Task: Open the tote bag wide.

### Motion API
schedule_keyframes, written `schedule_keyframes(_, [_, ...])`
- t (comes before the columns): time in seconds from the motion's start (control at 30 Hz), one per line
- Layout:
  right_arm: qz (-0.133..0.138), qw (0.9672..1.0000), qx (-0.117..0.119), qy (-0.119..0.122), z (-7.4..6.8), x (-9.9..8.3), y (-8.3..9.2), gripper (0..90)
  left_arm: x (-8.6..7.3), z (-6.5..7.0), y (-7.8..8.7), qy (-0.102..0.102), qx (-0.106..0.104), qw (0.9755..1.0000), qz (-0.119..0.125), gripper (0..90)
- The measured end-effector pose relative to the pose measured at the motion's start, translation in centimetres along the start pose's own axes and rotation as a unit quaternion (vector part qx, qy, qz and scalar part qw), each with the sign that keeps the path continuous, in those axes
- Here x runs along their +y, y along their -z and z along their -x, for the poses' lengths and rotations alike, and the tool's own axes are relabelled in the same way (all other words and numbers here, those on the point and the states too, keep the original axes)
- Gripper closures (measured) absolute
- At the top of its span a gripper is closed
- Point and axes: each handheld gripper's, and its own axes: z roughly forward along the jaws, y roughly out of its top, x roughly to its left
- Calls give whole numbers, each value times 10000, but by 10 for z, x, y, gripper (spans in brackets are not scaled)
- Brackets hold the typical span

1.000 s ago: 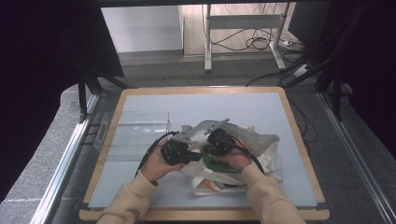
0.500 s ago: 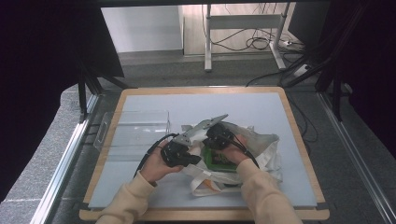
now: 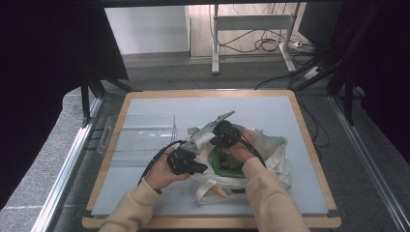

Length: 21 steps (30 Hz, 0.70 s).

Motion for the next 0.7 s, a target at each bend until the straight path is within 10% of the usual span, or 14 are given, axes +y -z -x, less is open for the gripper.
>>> schedule_keyframes(0.7, [-20,9996,-286,-29,6,-17,18,894,-2,-1,-1,-39,-9,9999,-98,900])
